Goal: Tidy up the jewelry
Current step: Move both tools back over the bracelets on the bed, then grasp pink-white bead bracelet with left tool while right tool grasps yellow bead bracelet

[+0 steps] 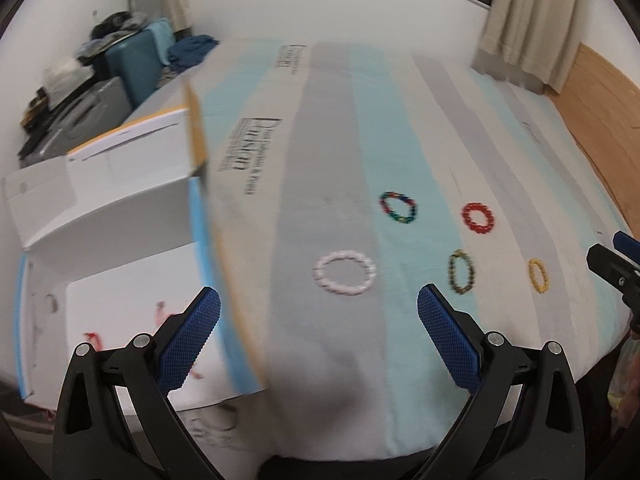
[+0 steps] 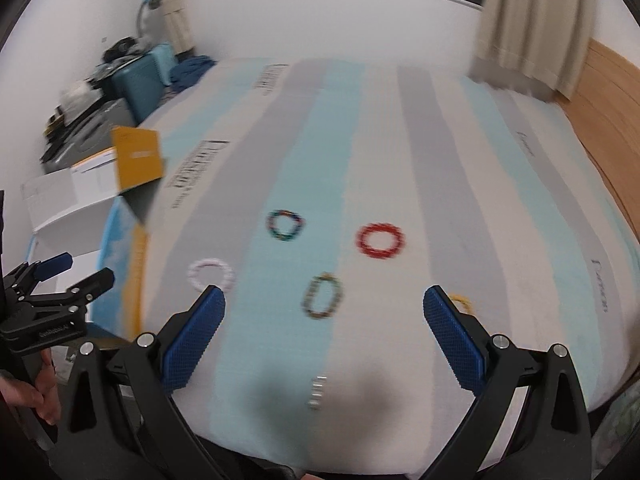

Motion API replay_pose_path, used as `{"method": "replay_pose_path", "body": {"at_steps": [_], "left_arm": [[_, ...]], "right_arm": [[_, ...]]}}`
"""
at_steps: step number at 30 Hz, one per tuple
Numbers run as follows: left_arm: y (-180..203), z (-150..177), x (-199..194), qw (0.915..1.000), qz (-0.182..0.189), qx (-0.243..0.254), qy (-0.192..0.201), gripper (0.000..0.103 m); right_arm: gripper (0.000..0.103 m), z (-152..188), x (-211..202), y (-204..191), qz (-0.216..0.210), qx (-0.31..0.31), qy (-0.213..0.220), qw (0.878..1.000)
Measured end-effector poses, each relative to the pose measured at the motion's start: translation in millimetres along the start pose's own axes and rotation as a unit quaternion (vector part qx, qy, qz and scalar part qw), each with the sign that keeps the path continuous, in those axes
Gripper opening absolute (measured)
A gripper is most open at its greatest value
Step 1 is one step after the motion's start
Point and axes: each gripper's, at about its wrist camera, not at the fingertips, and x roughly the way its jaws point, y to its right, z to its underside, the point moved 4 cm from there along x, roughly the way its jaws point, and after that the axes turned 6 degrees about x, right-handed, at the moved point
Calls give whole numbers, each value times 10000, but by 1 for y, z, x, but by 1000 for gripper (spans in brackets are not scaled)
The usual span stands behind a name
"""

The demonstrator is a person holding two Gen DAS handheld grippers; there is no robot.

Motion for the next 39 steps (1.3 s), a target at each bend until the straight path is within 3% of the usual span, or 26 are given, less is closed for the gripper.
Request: {"method": "replay_pose_path", "body": {"at_steps": [9,18,34,39], "left_arm": [[48,-2,62,9985,217,463,-198,97],[42,6,136,9970,64,506,-590,97],[37,14,212,9937,114,594,-948,97],[37,16,219,9936,99,625,-936,97]], "right_arm": [[96,10,42,90,369,396,-306,9981],[95,31,105,150,630,649,-757,9930],[95,49,186,191,770,1014,-1327,9829],[84,60,209,195,811,1064,-1586,9782]]}}
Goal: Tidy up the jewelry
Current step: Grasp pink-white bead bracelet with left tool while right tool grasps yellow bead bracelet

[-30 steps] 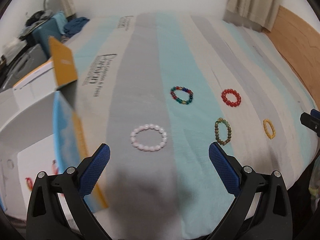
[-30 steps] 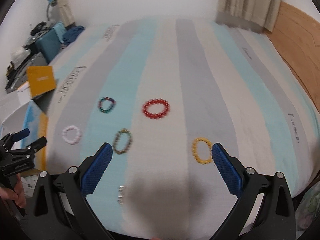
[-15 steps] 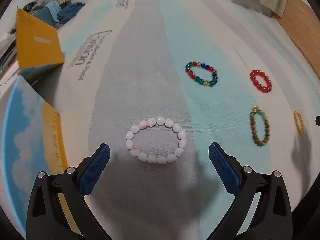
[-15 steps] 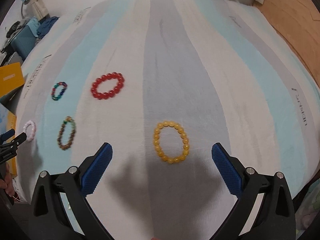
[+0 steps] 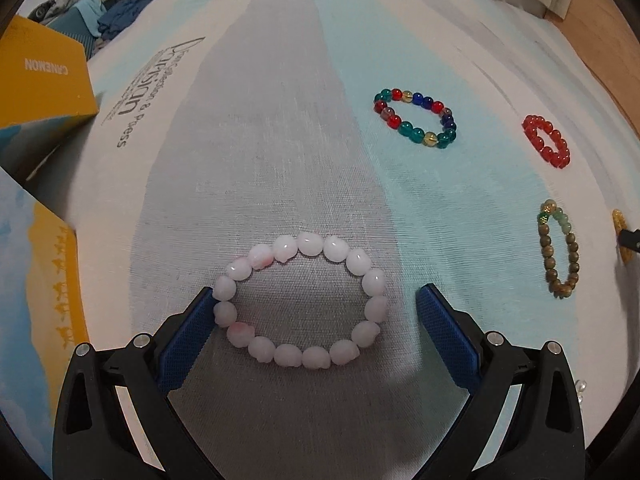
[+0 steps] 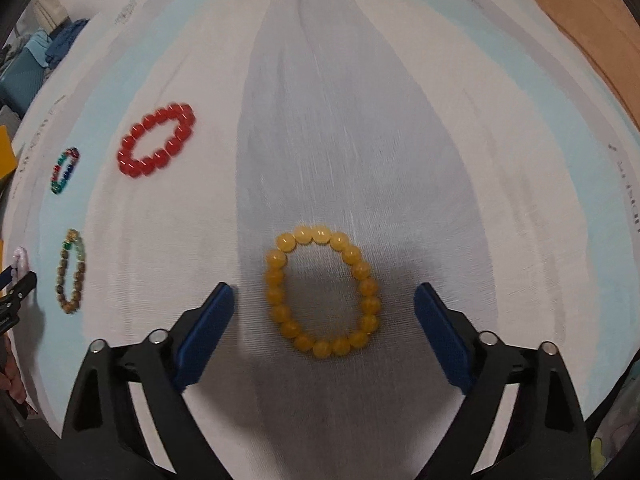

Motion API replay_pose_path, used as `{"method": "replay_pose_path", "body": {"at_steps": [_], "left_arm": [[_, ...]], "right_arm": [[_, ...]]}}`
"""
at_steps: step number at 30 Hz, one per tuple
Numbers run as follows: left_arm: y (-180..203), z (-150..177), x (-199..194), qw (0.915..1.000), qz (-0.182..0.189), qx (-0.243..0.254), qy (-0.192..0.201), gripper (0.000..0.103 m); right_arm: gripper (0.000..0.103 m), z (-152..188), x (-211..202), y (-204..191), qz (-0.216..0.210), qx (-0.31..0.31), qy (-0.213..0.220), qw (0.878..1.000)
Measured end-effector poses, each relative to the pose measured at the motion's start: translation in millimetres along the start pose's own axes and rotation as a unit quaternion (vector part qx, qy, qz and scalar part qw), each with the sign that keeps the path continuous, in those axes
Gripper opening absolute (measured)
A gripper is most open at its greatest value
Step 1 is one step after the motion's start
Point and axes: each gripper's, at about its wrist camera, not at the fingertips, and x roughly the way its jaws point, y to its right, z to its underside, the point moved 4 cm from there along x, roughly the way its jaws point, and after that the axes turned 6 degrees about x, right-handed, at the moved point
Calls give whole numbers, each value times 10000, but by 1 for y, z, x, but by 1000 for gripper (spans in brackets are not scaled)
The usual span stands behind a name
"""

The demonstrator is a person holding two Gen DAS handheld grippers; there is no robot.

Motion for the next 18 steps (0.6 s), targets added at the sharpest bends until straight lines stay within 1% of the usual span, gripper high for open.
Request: {"method": "replay_pose_path", "body": {"at_steps": [4,7,9,11,13,14,15,16,17,18], "left_arm": [[-1,2,1,10000,49,-6,-8,95],[-2,3,0,10000,96,2,-27,92],[-4,3,0,9999,130,-11,-30,89],[-5,5,-1,9999,147,-23,-24,86],[-6,7,-2,9999,154,-35,-20,81],[-5,9,-4,9999,157,-48,-17,79],[-6,9,-5,9999,160,-53,-19,75],[-6,10,-6,9999,145,-61,-22,69],[-6,10,-8,9999,131,-70,-26,66],[-7,11,-9,9999,129,-81,-33,61]], "right_arm": [[81,3,6,0,-34,99,-4,9999],[74,5,7,-2,-63,147,-7,9999],[67,5,7,-1,-87,177,-26,9998],[62,6,7,2,-83,219,-32,9997],[57,6,7,1,-13,217,-32,9998],[52,7,6,1,29,223,-26,9997],[47,8,7,0,33,235,-26,9997],[44,8,6,0,42,251,-24,9997],[37,9,6,0,67,263,-21,9996],[32,10,5,-1,103,278,-20,9996]]}}
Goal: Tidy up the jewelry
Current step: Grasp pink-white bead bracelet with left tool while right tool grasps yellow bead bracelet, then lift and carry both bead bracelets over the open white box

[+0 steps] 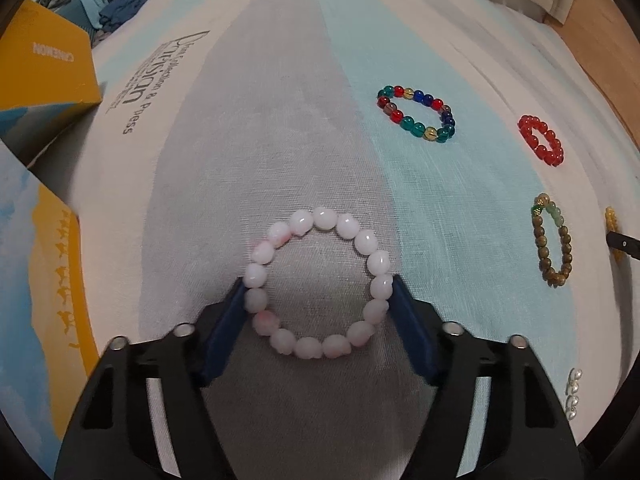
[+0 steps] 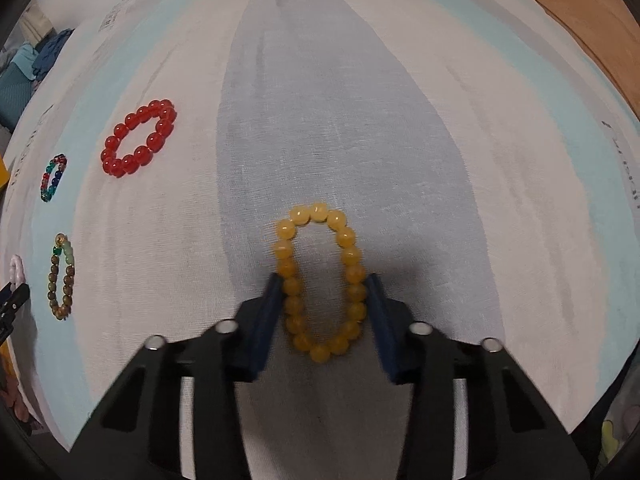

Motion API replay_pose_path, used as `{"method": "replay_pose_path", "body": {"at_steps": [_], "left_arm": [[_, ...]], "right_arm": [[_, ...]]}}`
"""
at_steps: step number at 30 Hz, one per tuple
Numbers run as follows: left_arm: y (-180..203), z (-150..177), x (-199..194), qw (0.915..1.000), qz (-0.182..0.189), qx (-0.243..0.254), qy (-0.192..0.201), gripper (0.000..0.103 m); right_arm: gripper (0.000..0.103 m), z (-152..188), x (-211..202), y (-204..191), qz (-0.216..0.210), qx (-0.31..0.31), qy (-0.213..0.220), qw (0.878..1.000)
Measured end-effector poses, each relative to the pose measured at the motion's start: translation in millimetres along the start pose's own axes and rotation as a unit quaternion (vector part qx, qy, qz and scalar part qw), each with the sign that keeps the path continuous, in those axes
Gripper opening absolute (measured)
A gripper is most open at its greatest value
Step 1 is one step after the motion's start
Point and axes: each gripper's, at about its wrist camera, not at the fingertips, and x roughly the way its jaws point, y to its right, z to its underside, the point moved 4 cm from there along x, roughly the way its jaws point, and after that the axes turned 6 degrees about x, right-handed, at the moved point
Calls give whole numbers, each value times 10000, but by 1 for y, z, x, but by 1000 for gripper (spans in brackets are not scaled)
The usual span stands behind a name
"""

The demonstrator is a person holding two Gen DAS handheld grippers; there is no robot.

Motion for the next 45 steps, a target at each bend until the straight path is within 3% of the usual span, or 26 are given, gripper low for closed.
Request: {"method": "replay_pose_path", "body": {"at_steps": [3,8,10,12,23,25,45], "left_arm": [[1,0,-3,10000,-7,5,-45,51],[2,-1,-6,9999,41,-1,-153,41],[1,-2,-7,9998,18,24,-183,25],[1,-1,-11,9998,55,-19,-201,17],[5,0,-24,9999,-110,50,-81,15],[7,0,-28,9999,-80,29,-62,10],[21,-13,-79,9995,-28,55,306,9]], "right_arm": [[21,2,-1,-1,58,-20,2,10000],[17,4,-3,-4,101,-87,-33,9999],[9,3,-6,-4,85,-65,-32,9999],[9,2,-9,-5,85,-60,-2,9999],[9,-4,-31,2,-9,-123,219,9997],[9,-3,-34,4,-16,-115,246,9996],[9,-3,-85,-3,-188,-192,583,9979]]}}
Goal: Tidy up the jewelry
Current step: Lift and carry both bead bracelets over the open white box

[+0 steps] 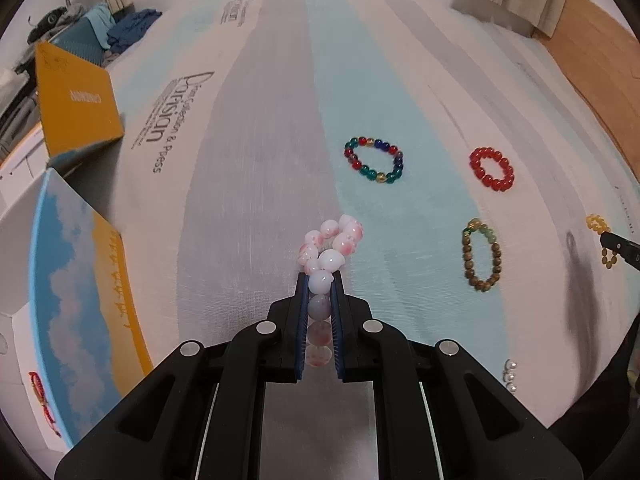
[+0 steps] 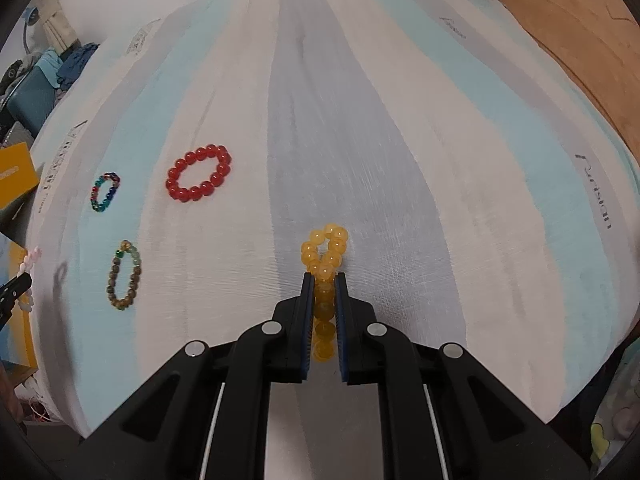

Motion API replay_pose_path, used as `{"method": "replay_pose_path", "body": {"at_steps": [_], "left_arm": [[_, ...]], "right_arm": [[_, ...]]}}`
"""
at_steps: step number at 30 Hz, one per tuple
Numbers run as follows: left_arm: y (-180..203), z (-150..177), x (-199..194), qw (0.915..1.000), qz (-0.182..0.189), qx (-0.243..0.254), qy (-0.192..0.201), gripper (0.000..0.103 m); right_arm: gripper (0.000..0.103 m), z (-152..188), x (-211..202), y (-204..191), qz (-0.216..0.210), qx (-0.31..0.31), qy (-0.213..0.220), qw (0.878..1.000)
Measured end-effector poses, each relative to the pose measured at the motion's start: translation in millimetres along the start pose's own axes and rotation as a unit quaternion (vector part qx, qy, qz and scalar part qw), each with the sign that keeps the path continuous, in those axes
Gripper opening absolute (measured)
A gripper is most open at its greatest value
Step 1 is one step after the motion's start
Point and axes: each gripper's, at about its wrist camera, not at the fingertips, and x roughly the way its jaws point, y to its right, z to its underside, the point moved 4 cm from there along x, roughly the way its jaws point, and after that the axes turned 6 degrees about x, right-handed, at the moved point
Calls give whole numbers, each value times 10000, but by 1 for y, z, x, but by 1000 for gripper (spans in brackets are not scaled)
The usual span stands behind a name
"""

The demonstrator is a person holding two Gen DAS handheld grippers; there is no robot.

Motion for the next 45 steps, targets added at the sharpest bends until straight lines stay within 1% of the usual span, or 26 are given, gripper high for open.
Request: {"method": "replay_pose_path", "body": {"at_steps": [5,13,24,30,37,45], "left_arm": [[1,0,-17,9999,-25,-33,101,9],[-3,4,-48,9995,-173,-62,241,10],[-28,16,-92,9983,-313,-244,427,10],[-50,26,-119,9971,-354,-352,583,10],[-90,41,-140,9954,-458,-548,646,10],[-150,75,-169,9913,-646,-903,708,10]], "right_arm": [[9,3,-18,-9,-84,-40,118,9999],[9,8,-44,-28,-187,-139,287,9993],[9,22,-78,-70,-380,-405,493,9972],[9,27,-97,-110,-530,-621,572,9950],[9,37,-121,-165,-757,-913,669,9907],[9,59,-144,-248,-1099,-1380,746,9815]]}}
